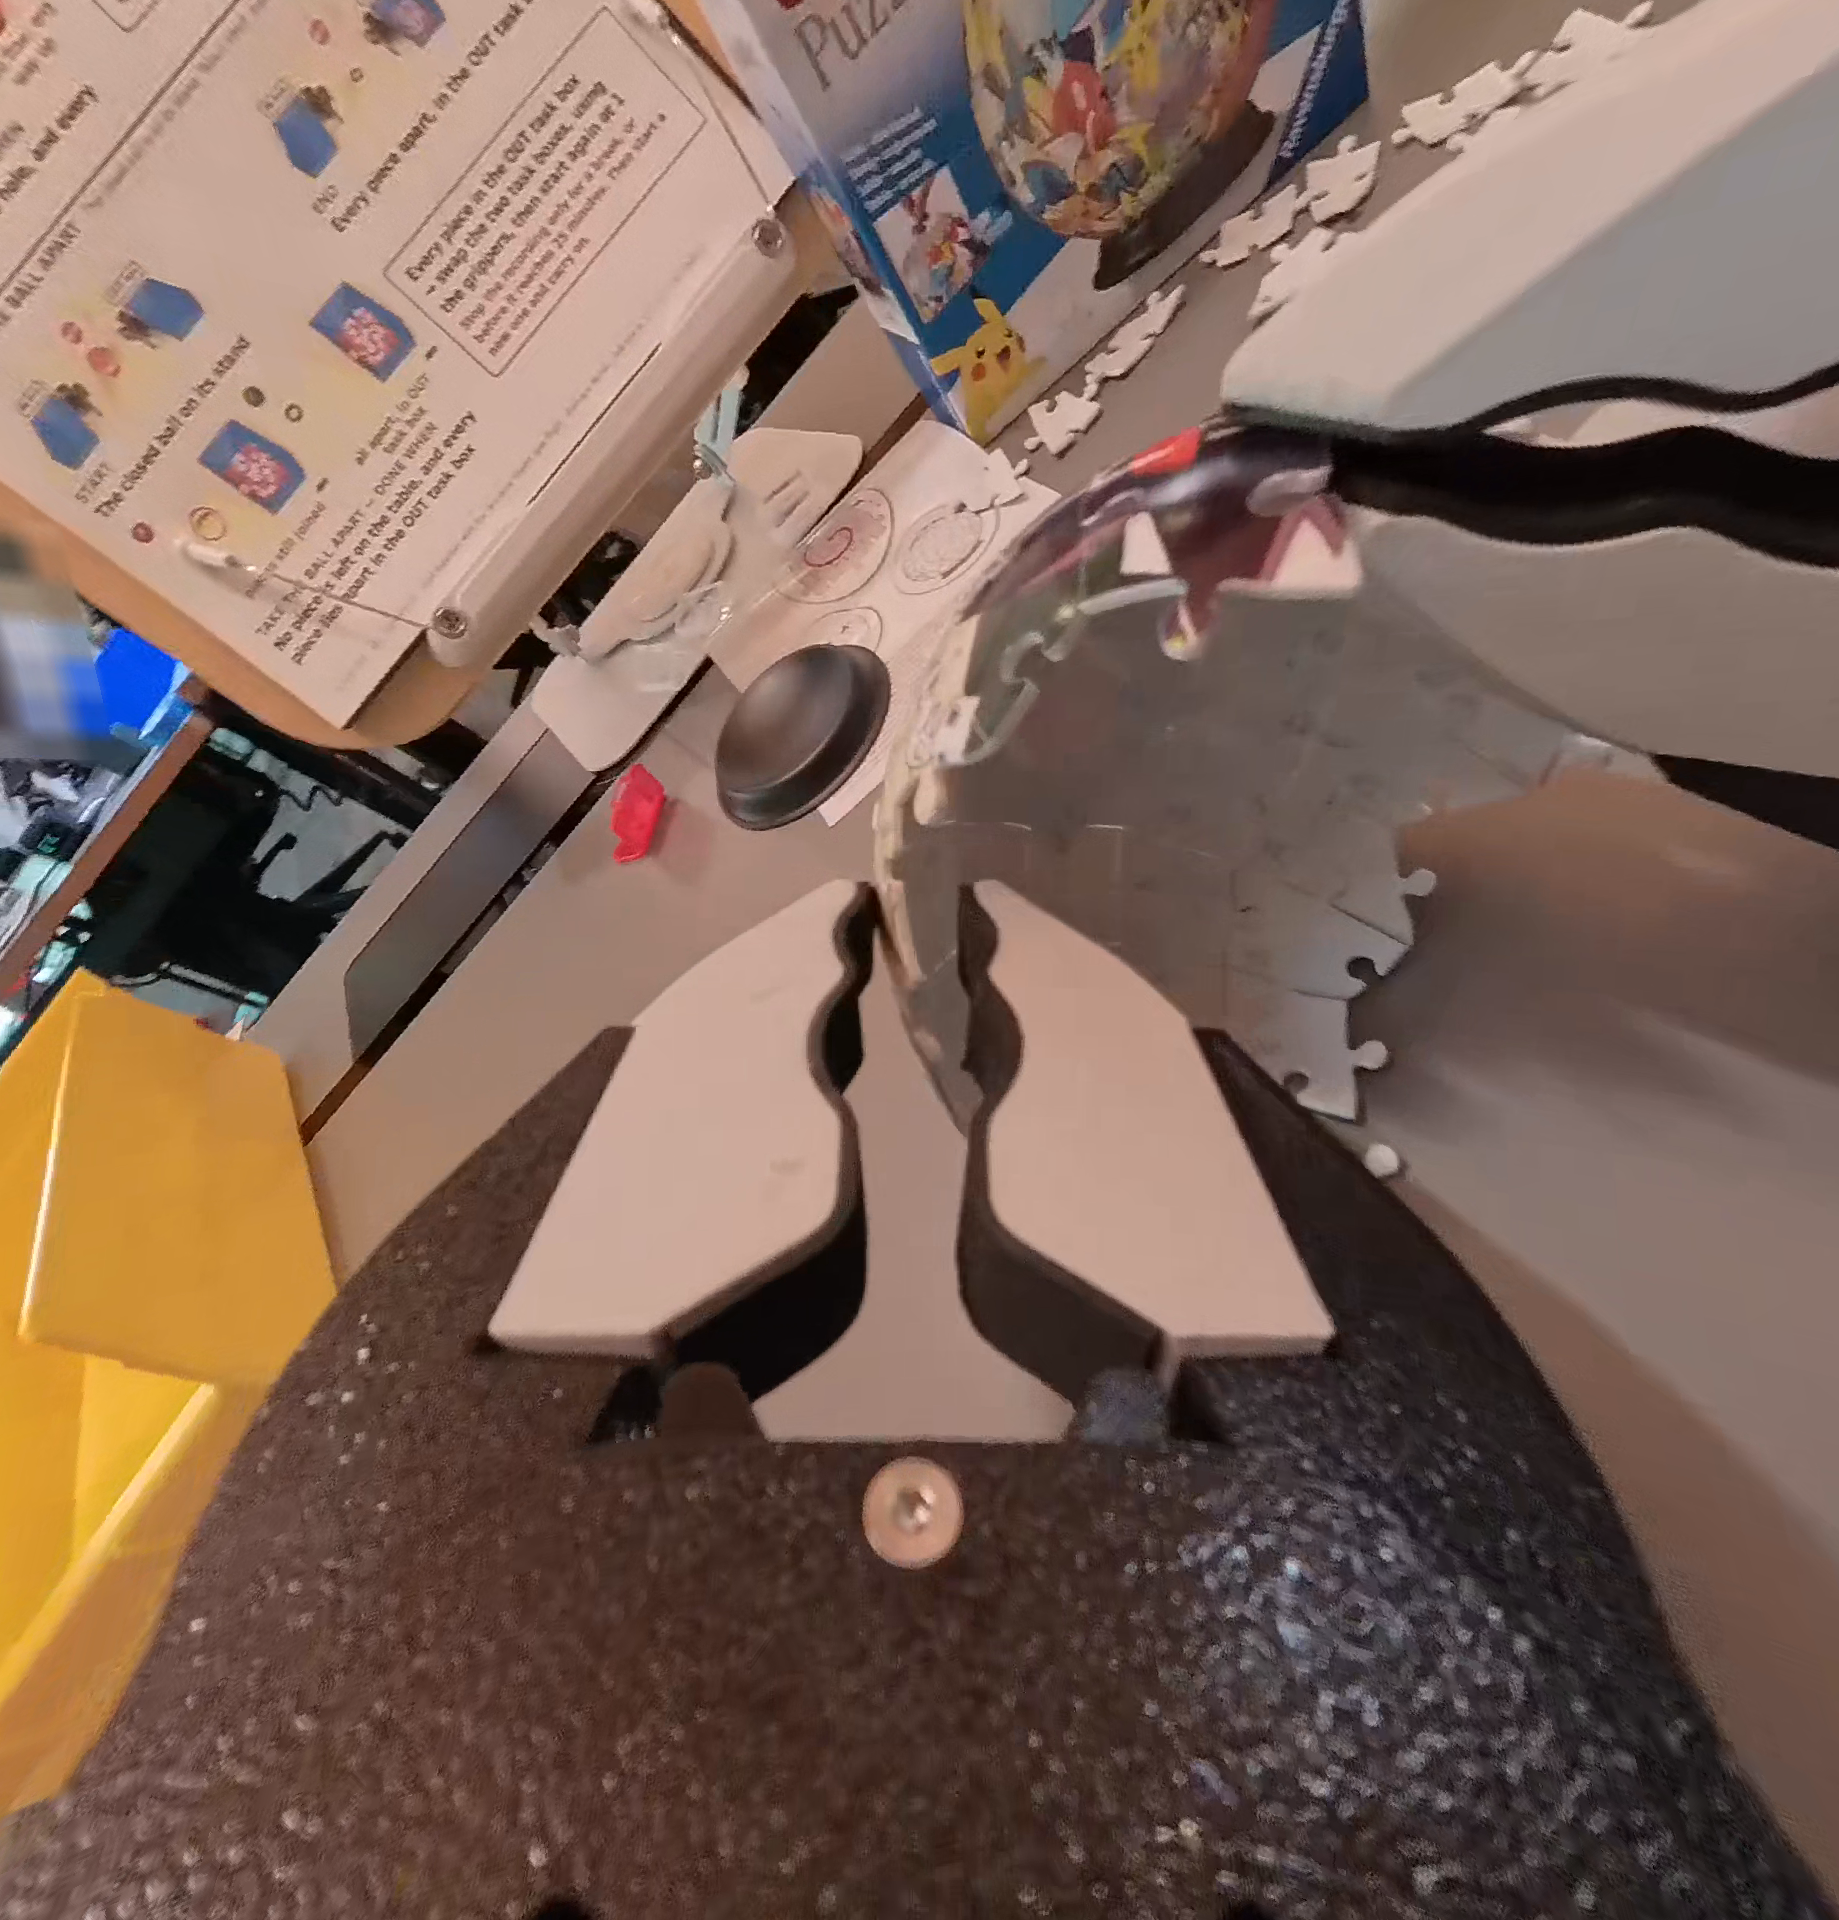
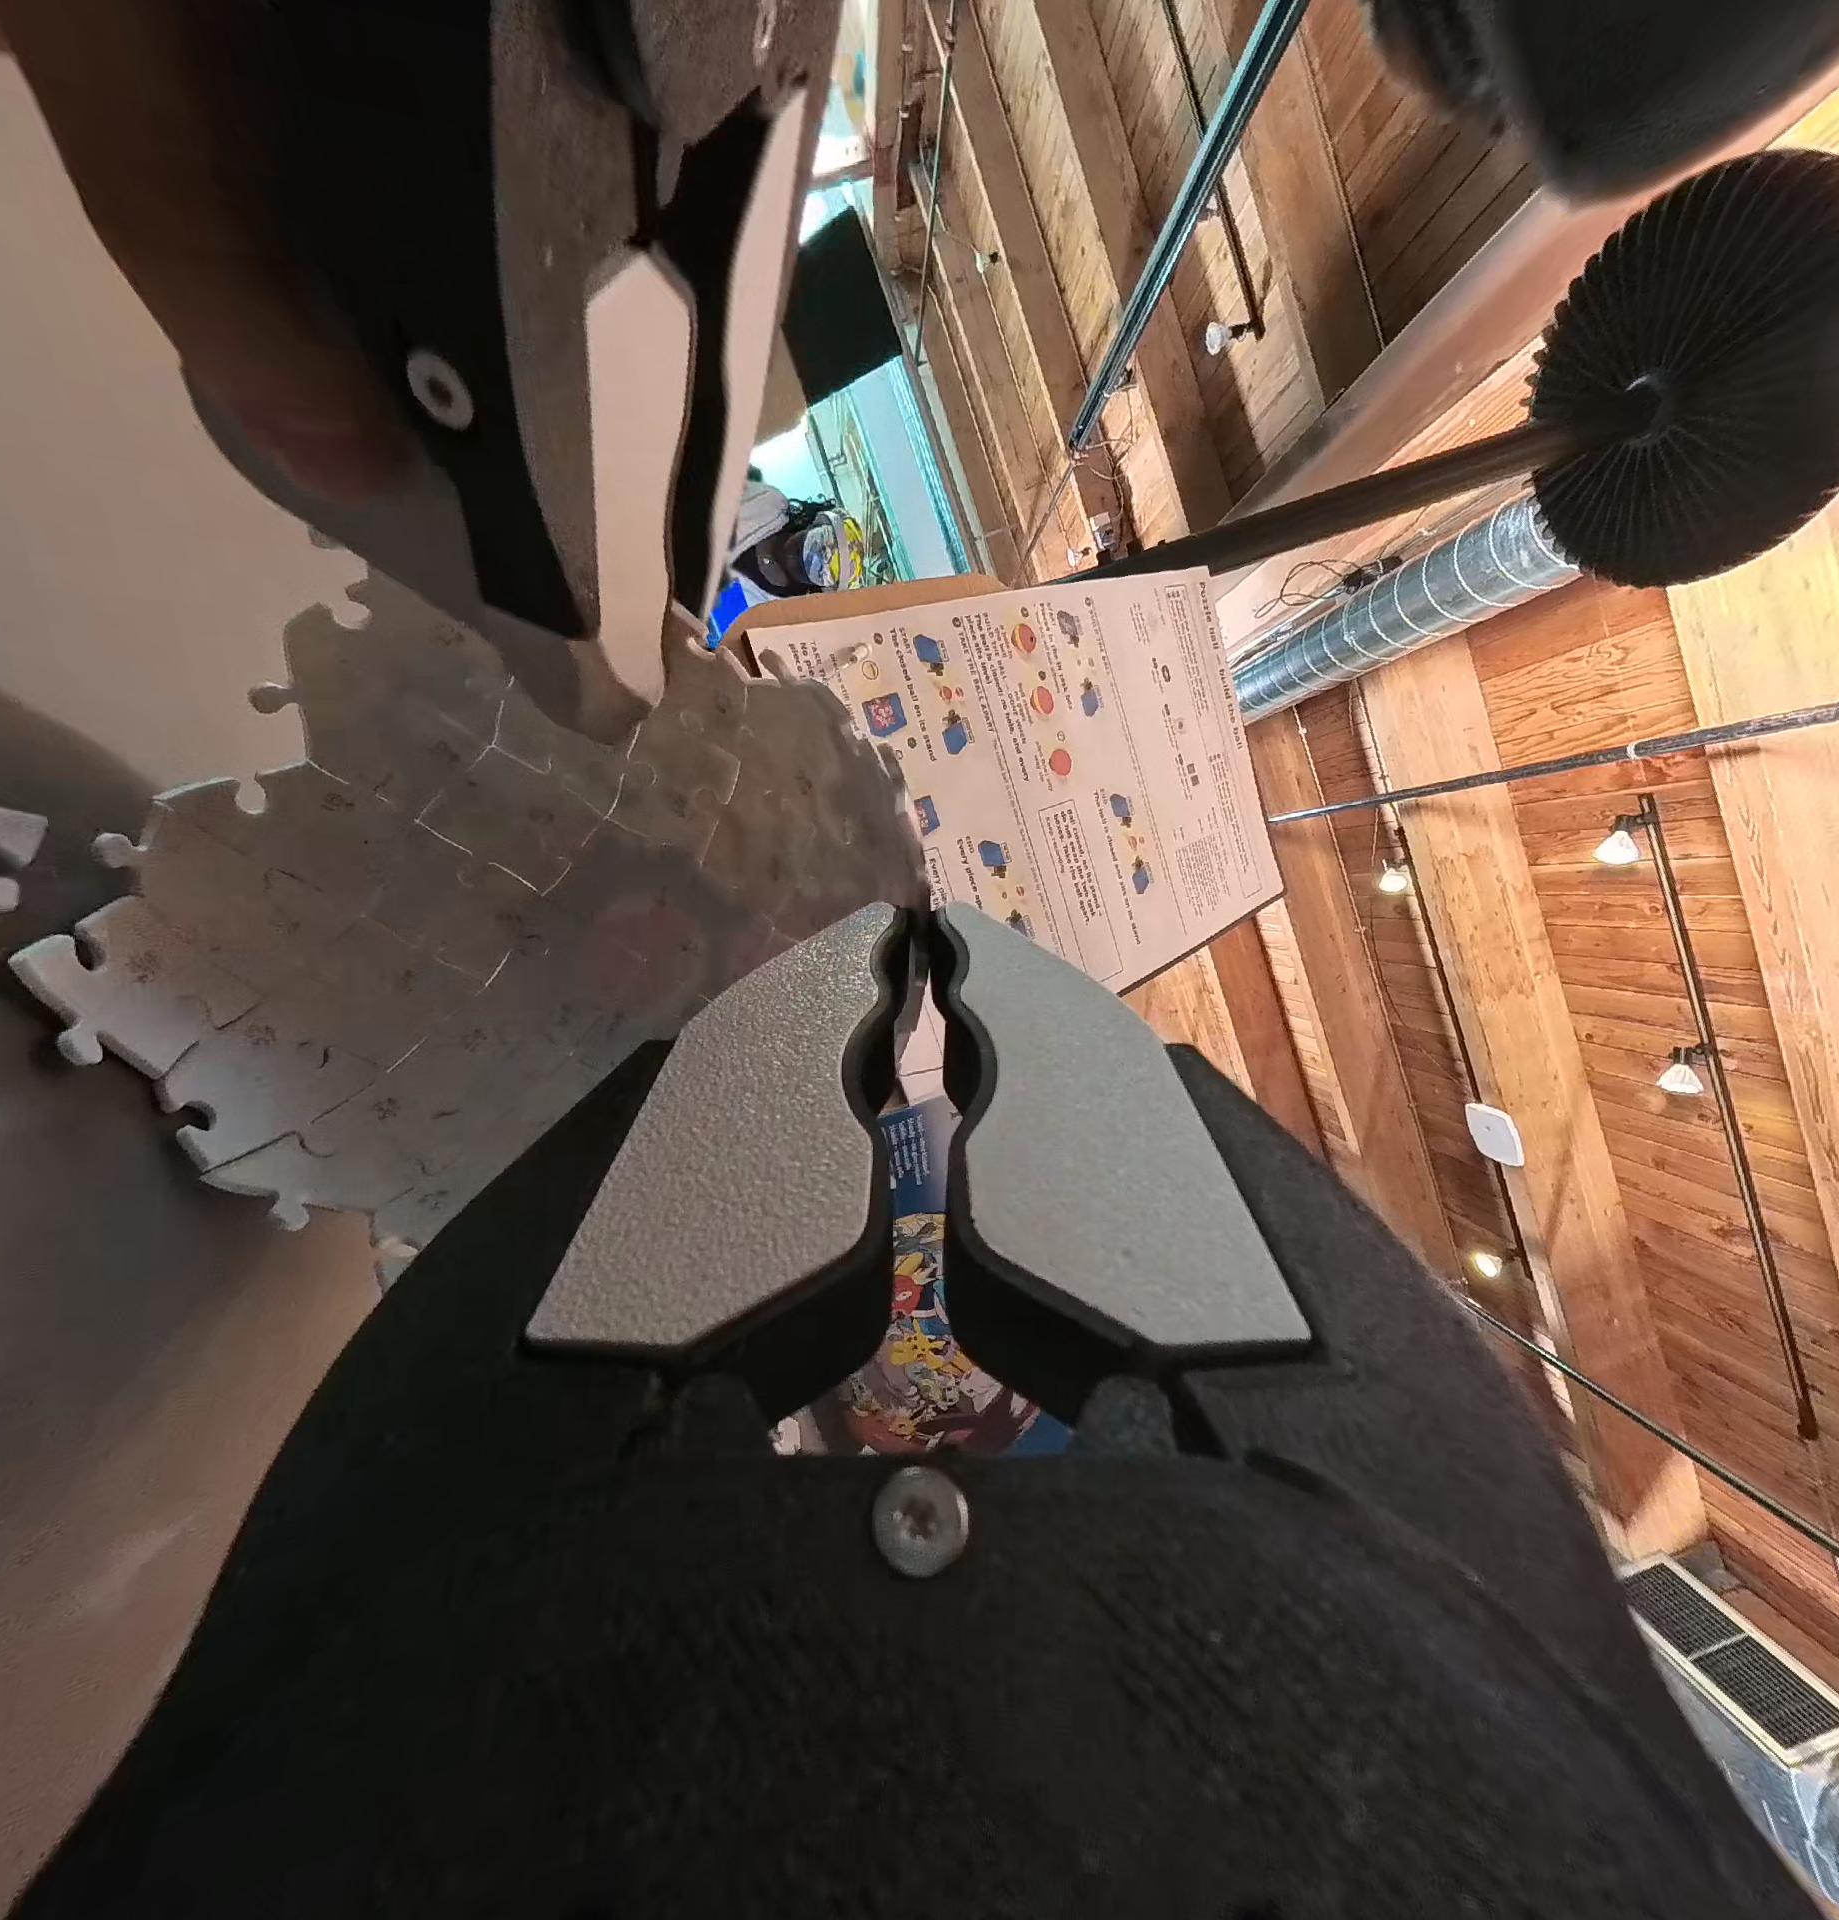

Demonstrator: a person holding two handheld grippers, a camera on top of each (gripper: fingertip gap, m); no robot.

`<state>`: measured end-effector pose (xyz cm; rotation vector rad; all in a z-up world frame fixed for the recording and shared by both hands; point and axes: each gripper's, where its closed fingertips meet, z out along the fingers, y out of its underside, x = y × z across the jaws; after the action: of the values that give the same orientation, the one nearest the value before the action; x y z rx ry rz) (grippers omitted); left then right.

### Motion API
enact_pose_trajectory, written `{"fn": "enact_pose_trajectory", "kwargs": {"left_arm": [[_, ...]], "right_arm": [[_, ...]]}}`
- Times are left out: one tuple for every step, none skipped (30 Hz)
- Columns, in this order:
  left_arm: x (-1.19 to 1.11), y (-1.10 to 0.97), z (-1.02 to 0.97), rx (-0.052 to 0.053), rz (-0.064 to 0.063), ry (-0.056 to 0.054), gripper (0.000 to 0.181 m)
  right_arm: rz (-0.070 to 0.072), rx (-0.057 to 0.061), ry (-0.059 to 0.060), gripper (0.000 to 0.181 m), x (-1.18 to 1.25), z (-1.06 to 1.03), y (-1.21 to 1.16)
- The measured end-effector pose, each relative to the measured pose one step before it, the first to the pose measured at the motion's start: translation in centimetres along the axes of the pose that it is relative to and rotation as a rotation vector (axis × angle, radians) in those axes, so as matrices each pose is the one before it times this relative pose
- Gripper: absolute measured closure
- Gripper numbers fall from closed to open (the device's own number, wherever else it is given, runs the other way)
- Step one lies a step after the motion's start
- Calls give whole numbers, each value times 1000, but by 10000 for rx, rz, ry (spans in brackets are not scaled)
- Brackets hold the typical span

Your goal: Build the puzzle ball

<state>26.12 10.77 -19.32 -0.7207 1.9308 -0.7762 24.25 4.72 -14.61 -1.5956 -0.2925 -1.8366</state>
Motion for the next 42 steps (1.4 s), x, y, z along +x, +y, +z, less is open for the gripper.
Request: {"fn": "enact_pose_trajectory", "kwargs": {"left_arm": [[-173, 3, 150, 21, -48, -209, 171], [-226, -53, 76, 67, -56, -208, 175], [-203, -24, 66, 49, -134, -155, 178], [-119, 53, 96, 3, -155, -64, 179], [-63, 91, 105, -8, -117, -22, 179], [-55, 97, 91, -9, -90, -15, 179], [-40, -19, 42, 61, -90, -8, 179], [-2, -115, 26, 144, -107, -8, 179], [-6, -78, 16, 134, -77, -26, 179], [16, -25, 26, 109, -25, -35, 179], [15, -18, 29, 125, -27, -34, 179], [31, -37, 43, 141, -79, -11, 179], [-4, -6, 47, 120, -114, -8, 179], [-11, -11, 74, 124, -122, -2, 179], [18, -36, 85, 142, -109, 29, 179], [-6, -24, 80, 106, -85, 36, 179], [-28, -38, 55, 90, -83, 15, 179], [-30, -111, 24, 139, -56, 8, 178], [6, -117, 8, 155, -6, 5, 178], [-90, 27, 33, 58, 51, -78, 178], [-62, 80, 56, 22, 26, -62, 178], [-52, 23, 47, 51, -56, -34, 178], [-20, -41, 30, 98, -91, -11, 178], [-22, -30, 37, 93, -56, -19, 178], [-29, -28, 52, 73, -7, -44, 178], [16, -46, 47, 77, 39, -44, 178], [24, -50, 46, 63, 88, -63, 178], [13, -50, 57, 37, 97, -91, 178], [31, -66, 48, 24, 60, -76, 178], [53, -73, 38, 19, 39, -58, 179], [71, -68, 37, 29, 46, -49, 179], [60, -96, 16, 39, 71, -53, 178], [89, -134, -13, 67, 87, -32, 179], [112, -137, -17, 74, 114, -4, 179], [78, -58, -3, 8, 137, -11, 179], [30, -3, 8, -42, 134, -36, 179], [29, 21, 25, -37, 100, -10, 179], [47, 20, 30, 0, 44, 1, 179], [40, 36, 20, 10, 16, -1, 179], [39, 39, 36, 0, 15, -11, 179], [-9, 47, 36, -9, 11, -38, 179], [18, -20, 53, 38, -13, -11, 179]], "right_arm": [[47, -34, -20, 178, -16, 5, 73], [95, -8, 12, 178, 37, -14, 56], [166, 68, 36, 175, 109, -85, -61], [220, 97, 13, 171, 143, -128, -135], [234, 55, -39, 167, 58, -146, -104], [260, 33, -64, 160, -33, -178, -48], [274, -15, -141, 157, -167, -205, 43], [327, -104, -131, 153, -106, -214, 132], [530, -69, -27, 149, 110, -236, 109], [703, -50, -83, 147, 89, -196, 133], [759, -172, -62, 145, 135, -76, 376], [736, -284, -29, 141, 226, 44, 556], [653, -273, -52, 136, 203, 114, 539], [516, -206, -90, 133, 139, 112, 387], [389, -139, -39, 132, 145, 79, 230], [323, -112, -124, 132, -30, 113, 170], [297, -115, -150, 133, -113, 142, 156], [189, -124, -192, 135, -195, 173, 131], [-2, -147, -196, 138, -238, 182, 115], [-124, -171, -84, 140, -118, 217, 117], [-139, -86, -9, 142, -24, 159, -12], [-114, 26, 42, 142, 52, 100, -152], [-87, 62, 16, 143, 7, 67, -155], [-64, 19, 3, 145, -37, 65, -94], [-77, -10, 4, 148, -64, 61, -49], [-109, 9, 1, 149, -72, 0, -123], [-67, 62, -11, 151, -56, -79, -274], [47, 65, -16, 150, -7, -121, -335], [143, -5, -73, 149, -106, -95, -221], [184, -95, -109, 147, -185, -64, -1], [122, -39, -15, 147, -72, -63, 28], [-53, 29, 115, 147, 140, -60, -48], [-243, 61, 174, 148, 255, -46, -157], [-379, 114, 222, 149, 329, -51, -321], [-476, 144, 159, 151, 189, -33, -384], [-565, 110, 51, 152, -47, 35, -295], [-601, 54, 106, 153, -25, 30, -168], [-570, 22, 182, 155, 76, 8, -107], [-484, 16, 128, 157, 25, 25, -69], [-342, 39, 71, 158, -45, 50, -64], [-305, 58, -20, 161, -179, 82, -19], [-439, 29, 15, 161, -149, 55, 72]]}}
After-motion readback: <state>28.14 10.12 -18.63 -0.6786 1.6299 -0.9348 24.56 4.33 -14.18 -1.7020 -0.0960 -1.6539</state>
